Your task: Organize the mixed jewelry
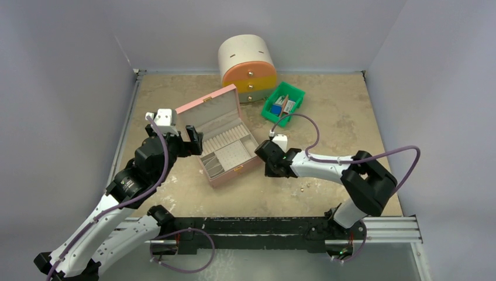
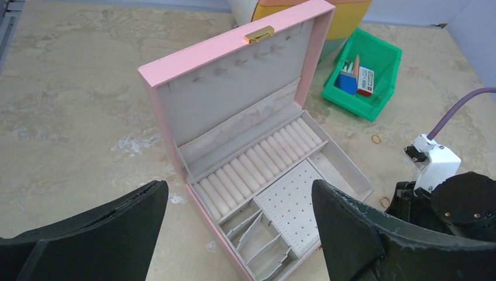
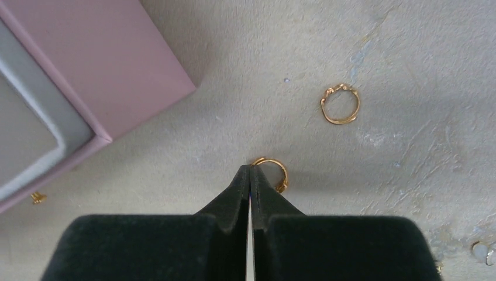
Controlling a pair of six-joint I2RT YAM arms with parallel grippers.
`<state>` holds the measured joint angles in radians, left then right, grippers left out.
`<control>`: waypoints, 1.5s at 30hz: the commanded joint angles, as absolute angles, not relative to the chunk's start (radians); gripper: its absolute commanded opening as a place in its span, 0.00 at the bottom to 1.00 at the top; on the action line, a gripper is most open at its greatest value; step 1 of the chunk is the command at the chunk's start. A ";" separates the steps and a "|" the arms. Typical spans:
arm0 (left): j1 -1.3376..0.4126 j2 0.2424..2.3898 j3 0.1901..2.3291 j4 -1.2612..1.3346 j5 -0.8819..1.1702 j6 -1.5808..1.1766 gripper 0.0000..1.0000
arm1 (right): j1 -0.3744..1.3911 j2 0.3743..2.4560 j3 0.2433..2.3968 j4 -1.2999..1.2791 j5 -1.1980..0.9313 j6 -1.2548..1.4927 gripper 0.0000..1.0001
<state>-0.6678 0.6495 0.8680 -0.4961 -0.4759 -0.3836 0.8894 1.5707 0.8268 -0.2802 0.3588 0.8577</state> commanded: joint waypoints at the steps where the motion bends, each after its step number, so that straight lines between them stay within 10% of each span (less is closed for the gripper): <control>1: -0.661 0.641 0.883 -0.468 -0.471 -0.385 0.93 | 0.893 1.563 0.890 -0.344 0.445 0.915 0.01; 16: -0.661 0.626 0.884 -0.467 -0.465 -0.385 0.93 | 0.892 1.324 0.825 -0.471 0.503 1.092 0.27; 45: -0.661 0.608 0.883 -0.467 -0.458 -0.388 0.93 | 0.892 1.507 0.850 -0.445 0.420 1.294 0.21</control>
